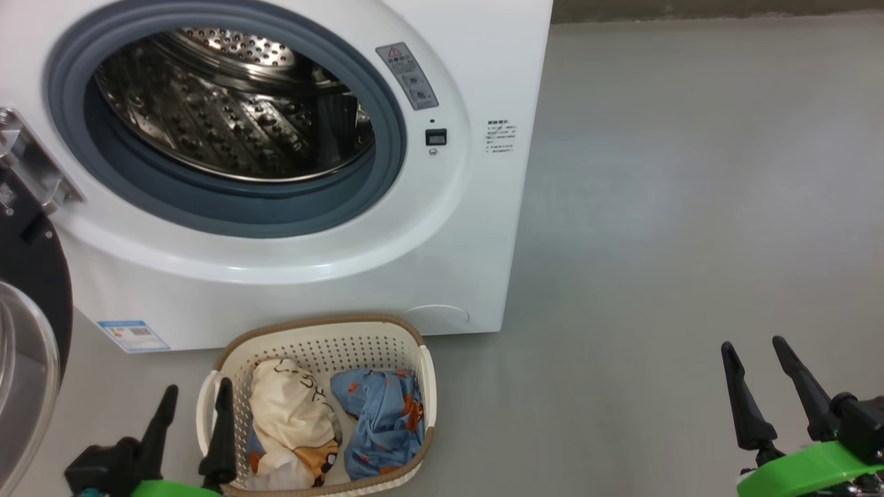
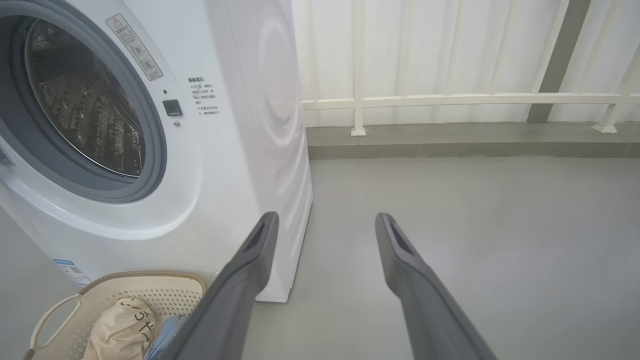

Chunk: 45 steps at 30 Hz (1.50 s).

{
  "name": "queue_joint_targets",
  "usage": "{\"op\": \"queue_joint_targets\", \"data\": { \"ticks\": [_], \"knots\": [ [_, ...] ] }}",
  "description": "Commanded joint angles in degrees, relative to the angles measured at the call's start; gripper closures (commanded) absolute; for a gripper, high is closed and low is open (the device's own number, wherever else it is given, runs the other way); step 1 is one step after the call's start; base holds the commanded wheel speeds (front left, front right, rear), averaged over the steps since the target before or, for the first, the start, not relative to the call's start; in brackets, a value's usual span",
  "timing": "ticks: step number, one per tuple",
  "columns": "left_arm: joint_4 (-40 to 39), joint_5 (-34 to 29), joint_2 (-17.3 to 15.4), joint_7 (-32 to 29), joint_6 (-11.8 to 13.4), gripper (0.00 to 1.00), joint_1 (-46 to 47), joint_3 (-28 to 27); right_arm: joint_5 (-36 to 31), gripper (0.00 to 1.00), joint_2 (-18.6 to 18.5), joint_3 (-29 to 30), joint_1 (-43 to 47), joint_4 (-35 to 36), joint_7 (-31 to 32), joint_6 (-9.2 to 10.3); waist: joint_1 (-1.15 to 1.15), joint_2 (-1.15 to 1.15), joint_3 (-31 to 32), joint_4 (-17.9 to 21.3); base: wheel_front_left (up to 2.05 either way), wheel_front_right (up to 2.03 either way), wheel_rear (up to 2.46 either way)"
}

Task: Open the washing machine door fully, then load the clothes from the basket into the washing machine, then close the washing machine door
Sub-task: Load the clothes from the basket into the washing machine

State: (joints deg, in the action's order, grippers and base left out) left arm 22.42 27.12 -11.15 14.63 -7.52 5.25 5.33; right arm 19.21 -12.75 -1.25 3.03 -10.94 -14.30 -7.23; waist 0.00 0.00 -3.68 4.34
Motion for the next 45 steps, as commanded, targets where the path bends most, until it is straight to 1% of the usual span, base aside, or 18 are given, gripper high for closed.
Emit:
{"op": "queue_joint_targets", "data": {
  "ticks": [1, 7, 12, 17, 20, 21, 27, 35, 45],
  "knots": [
    [0.13, 0.53, -0.49, 0.37, 0.03, 0.0, 3.17, -0.95, -0.33, 0.0, -1.14, -0.77, -2.7, 1.56, -0.7, -0.25, 0.0, 0.0, -1.18, 0.03, 0.0, 0.0, 0.0],
    [8.35, 0.51, 1.88, 0.37, 0.03, 0.0, 7.28, 2.35, -0.54, 0.0, -0.55, -1.7, -4.91, 1.8, -0.7, -0.25, 0.0, 0.0, -5.18, 0.54, 0.0, 0.0, 0.0],
    [16.11, -0.35, 2.97, 0.37, 0.03, 0.0, 12.43, 4.16, -0.66, 0.0, -0.05, -2.64, -7.32, 1.97, -0.7, -0.25, 0.0, 0.0, -9.34, 1.17, 0.0, 0.0, 0.0],
    [23.56, -1.56, 3.46, 0.37, 0.03, 0.0, 17.79, 5.3, -0.79, 0.0, 0.49, -3.55, -9.85, 2.06, -0.7, -0.25, 0.0, 0.0, -13.29, 2.17, 0.0, 0.0, 0.0],
    [27.51, -1.6, 3.64, 0.37, 0.03, 0.0, 20.74, 6.95, -0.8, 0.0, 0.8, -4.06, -11.25, 2.08, -0.7, -0.25, 0.0, 0.0, -15.42, 2.82, 0.0, 0.0, 0.0],
    [27.51, -1.6, 3.64, 0.37, 0.03, 0.0, 20.74, 6.95, -0.8, 0.0, 0.8, -4.06, -11.25, 2.08, -0.7, -0.25, 0.0, 0.0, -15.42, 2.82, 0.0, 0.0, 0.0],
    [35.67, 0.4, 3.54, -0.02, 0.03, 0.0, 26.69, 12.33, -0.85, 0.0, 1.57, -5.44, -14.11, 2.12, -0.7, -0.25, 0.0, 0.0, -19.6, 4.22, 0.0, 0.0, 0.0],
    [42.98, 3.64, 1.15, -2.35, 0.03, 0.0, 34.57, 18.19, -0.88, 0.0, 3.43, -6.28, -17.93, 2.58, -0.7, -0.25, 0.0, 0.0, -25.6, 6.47, 0.0, 0.0, 0.0],
    [47.04, 5.84, -2.5, -4.88, 0.03, 0.0, 41.53, 23.04, -1.19, 0.0, 5.53, -7.06, -21.74, 4.29, -0.7, -0.25, 0.0, 0.0, -32.78, 9.89, 0.0, 0.0, 0.0]
  ]
}}
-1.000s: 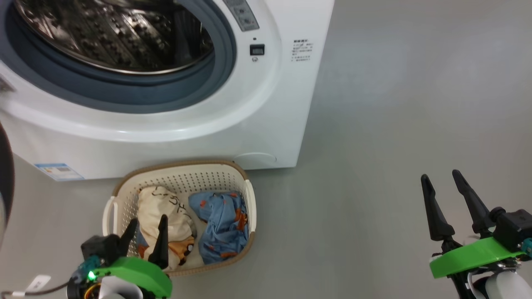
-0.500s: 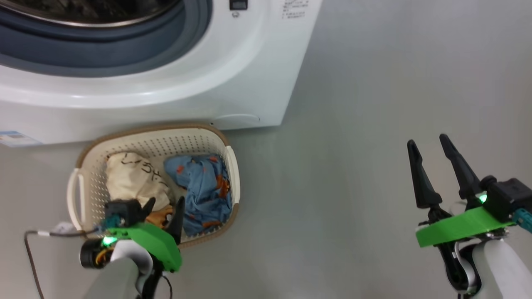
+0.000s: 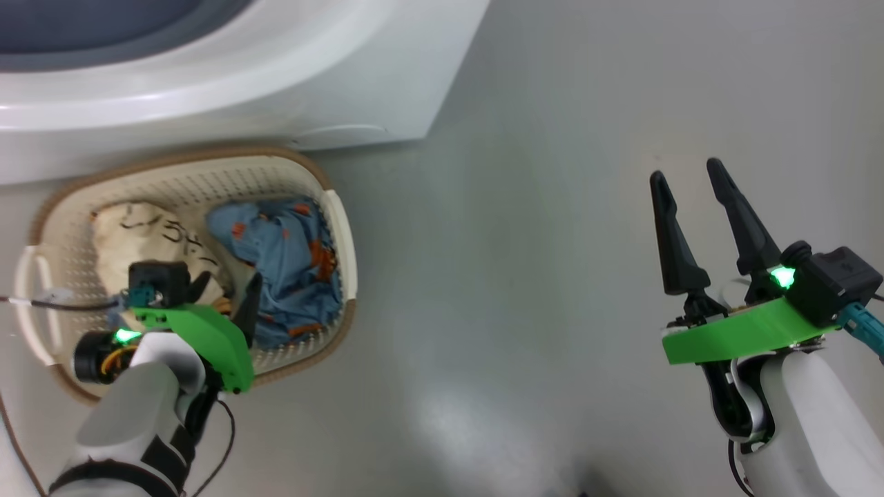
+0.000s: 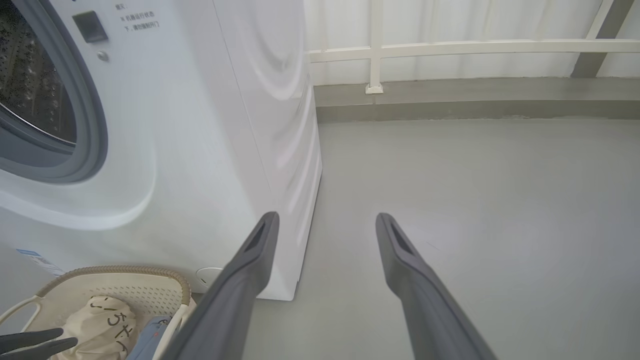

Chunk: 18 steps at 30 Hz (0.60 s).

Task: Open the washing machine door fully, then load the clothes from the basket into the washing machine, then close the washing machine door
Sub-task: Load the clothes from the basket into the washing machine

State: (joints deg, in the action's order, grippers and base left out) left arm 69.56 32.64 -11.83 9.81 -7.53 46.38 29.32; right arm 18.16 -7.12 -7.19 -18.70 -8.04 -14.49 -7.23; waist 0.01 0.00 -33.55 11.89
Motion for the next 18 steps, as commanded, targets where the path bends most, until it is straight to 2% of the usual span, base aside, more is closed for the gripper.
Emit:
{"op": "queue_joint_targets", "data": {
  "ticks": [1, 18],
  "knots": [
    [0.06, 0.58, -2.19, -0.36, 0.04, 0.0, 0.76, -0.49, -0.17, 0.0, 0.07, -1.22, -0.32, 1.53, -0.51, -0.25, -0.01, 0.0, -3.45, 2.64, 0.0, 0.0, 0.0],
    [1.2, 4.13, -7.38, -4.43, 0.04, 0.0, 4.7, 6.8, -0.27, 0.0, 1.83, -3.48, -3.15, 3.15, -0.51, -0.25, -0.01, 0.0, -9.15, 6.51, 0.0, 0.0, 0.0]
  ]
}}
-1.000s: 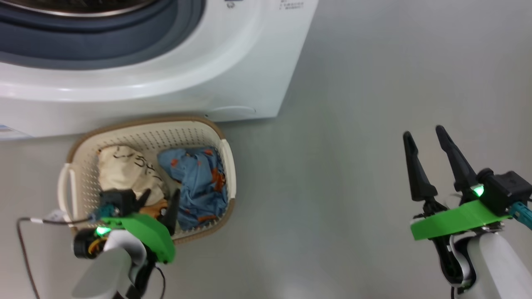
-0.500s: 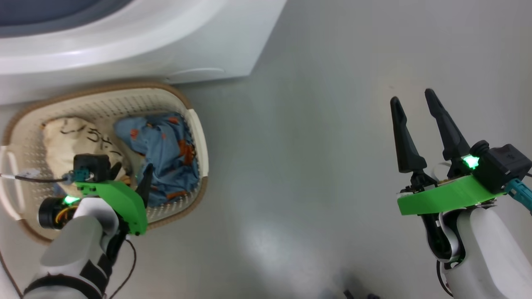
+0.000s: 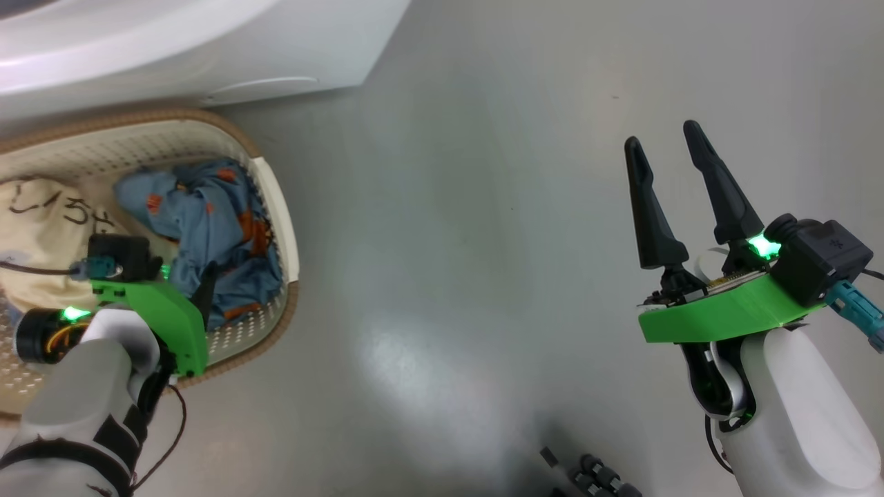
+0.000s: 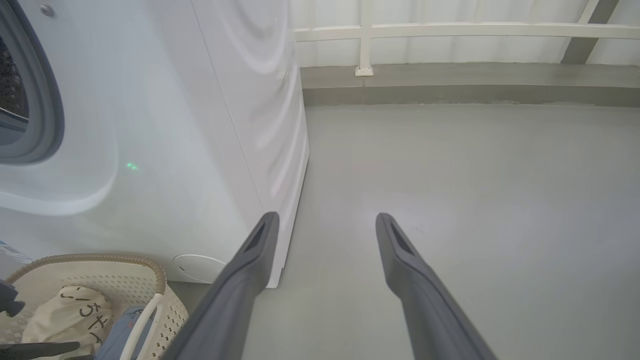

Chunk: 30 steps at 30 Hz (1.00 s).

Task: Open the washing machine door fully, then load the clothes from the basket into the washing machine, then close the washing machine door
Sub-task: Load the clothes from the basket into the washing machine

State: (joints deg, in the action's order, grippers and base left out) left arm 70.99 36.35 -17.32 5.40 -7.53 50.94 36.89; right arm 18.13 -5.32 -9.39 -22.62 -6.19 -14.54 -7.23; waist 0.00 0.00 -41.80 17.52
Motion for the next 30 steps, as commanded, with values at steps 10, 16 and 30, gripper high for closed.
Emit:
{"op": "queue_joint_targets", "data": {
  "ticks": [10, 16, 30],
  "knots": [
    [-0.15, 2.53, -3.91, -1.69, 0.04, 0.0, 2.19, 2.36, -0.23, 0.0, 0.53, -1.95, 0.07, 1.96, -0.46, -0.25, 0.0, 0.0, -3.21, 2.15, 0.0, 0.0, 0.0],
    [-0.23, 3.79, -4.44, -2.92, 0.04, 0.0, 4.14, 4.25, -0.27, 0.0, 0.89, -2.39, -0.69, 2.33, -0.46, -0.25, 0.0, 0.0, -4.88, 2.17, 0.0, 0.0, 0.0],
    [-1.55, 8.54, -4.97, -4.49, 0.04, 1.0, 5.54, 8.18, -0.35, 0.0, 0.67, -2.87, -1.47, 2.52, -0.46, -0.25, 0.0, 0.0, -5.47, 2.46, 0.0, 0.0, 0.0]
  ]
}}
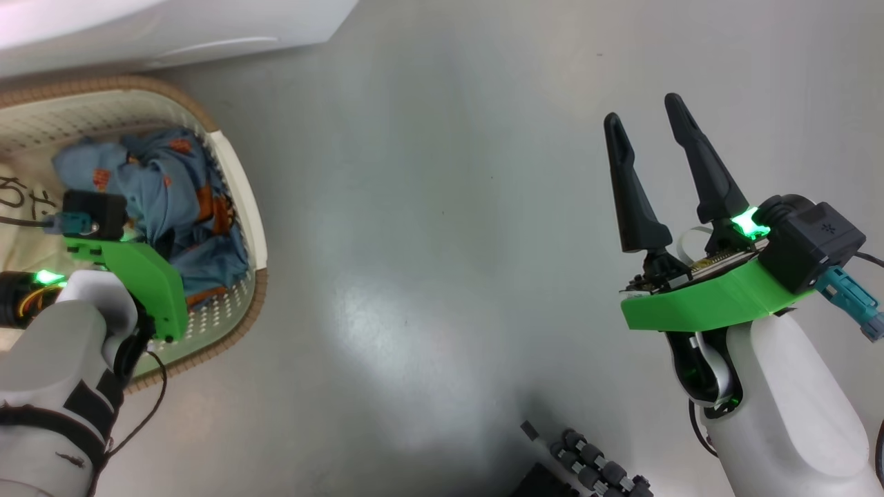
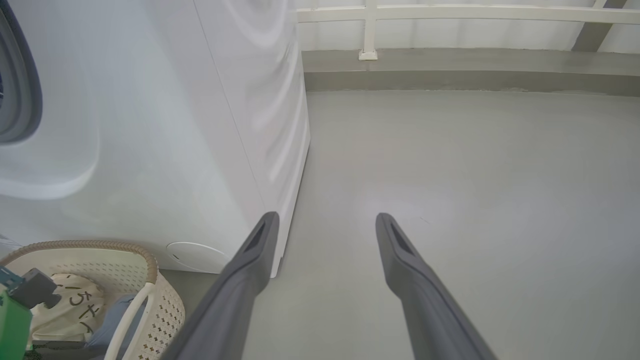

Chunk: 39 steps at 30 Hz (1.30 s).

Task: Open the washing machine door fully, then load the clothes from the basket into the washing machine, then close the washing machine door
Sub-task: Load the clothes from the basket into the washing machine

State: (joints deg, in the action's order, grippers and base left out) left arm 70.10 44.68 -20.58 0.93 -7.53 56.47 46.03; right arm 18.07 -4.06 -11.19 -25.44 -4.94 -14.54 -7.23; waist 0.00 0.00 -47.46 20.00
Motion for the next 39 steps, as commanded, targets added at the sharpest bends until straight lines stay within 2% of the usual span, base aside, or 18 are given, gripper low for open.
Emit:
{"op": "queue_joint_targets", "data": {
  "ticks": [1, 8, 15, 26, 32, 39],
  "knots": [
    [-1.11, 1.37, -1.55, 0.2, 0.04, 1.0, -0.56, -0.56, -0.4, 0.0, -0.71, -0.82, 1.58, 1.09, -0.46, -0.25, 0.0, 0.0, 0.97, -0.18, 0.0, 0.0, 0.0],
    [-2.63, 5.77, -0.47, 3.42, 0.04, 1.0, -3.14, 0.39, -0.65, 0.0, -1.6, 0.27, 3.0, 0.61, -0.46, -0.25, 0.0, 0.0, 5.39, -1.95, 0.0, 0.0, 0.0],
    [-4.07, 11.13, 1.06, 9.15, 0.04, 1.0, -7.26, 0.16, -0.71, 0.0, -3.1, 0.64, 4.88, -0.56, -0.46, -0.25, 0.0, 0.0, 12.31, -4.98, 0.0, 0.0, 0.0],
    [-7.1, 13.59, 1.59, 13.96, 0.04, 1.0, -13.72, 1.63, 0.03, 0.0, -5.33, 1.41, 9.9, -2.98, -0.46, -0.25, 0.0, 0.0, 23.86, -9.36, 0.0, 0.0, 0.0],
    [-11.71, 8.86, 0.86, 14.05, 0.04, 1.0, -17.05, -4.21, 0.35, 0.0, -6.79, 2.18, 13.58, -3.6, -0.46, -0.25, 0.0, 0.0, 29.55, -11.72, 0.0, 0.0, 0.0],
    [-17.84, -0.01, 1.85, 14.06, 0.59, 1.0, -23.89, -15.32, 0.5, 0.0, -7.87, 3.79, 18.22, -3.63, -0.46, -0.25, 0.0, 0.0, 34.93, -13.91, 0.0, 0.0, 0.0]
  ]
}}
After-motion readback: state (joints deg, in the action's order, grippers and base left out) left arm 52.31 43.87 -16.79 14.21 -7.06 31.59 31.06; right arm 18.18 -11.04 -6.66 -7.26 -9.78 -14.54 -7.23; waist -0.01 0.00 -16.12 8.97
